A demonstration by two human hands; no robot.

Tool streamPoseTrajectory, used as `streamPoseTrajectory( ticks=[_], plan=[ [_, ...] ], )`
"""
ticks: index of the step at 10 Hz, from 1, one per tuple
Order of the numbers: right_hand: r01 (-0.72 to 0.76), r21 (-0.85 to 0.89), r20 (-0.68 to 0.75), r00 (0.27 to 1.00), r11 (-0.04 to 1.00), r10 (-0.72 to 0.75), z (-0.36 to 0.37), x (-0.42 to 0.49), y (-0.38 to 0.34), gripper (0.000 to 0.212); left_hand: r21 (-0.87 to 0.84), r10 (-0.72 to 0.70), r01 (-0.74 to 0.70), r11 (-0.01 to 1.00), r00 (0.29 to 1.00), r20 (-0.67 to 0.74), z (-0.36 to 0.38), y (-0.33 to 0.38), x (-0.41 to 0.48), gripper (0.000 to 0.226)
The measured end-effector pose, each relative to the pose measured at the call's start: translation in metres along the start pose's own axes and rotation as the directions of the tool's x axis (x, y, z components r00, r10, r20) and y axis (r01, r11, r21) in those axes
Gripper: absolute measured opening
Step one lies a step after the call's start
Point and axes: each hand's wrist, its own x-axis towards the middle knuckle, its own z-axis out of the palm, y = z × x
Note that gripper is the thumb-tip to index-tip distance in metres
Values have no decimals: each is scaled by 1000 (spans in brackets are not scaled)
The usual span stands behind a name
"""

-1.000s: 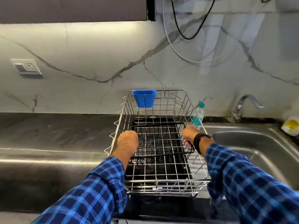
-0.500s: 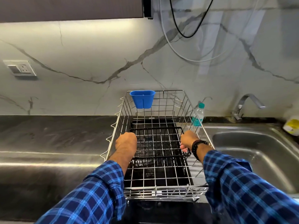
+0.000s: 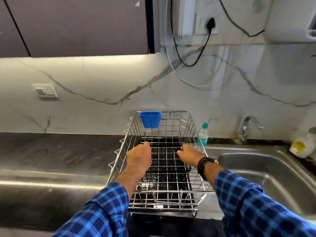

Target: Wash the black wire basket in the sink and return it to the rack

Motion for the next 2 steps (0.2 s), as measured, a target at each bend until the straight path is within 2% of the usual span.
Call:
streamPoseTrajectory(
  ticks=[1, 2],
  plan=[
    [111, -30, -67, 991, 993, -113, -17, -41, -1, 29, -62, 40, -47, 997, 993, -115, -21, 5, -26, 26],
    [221, 5, -160, 963, 975, -217, -46, -87, 0, 29, -113, 79, -117, 987, 952, -295, -53, 10, -50, 35]
  ],
)
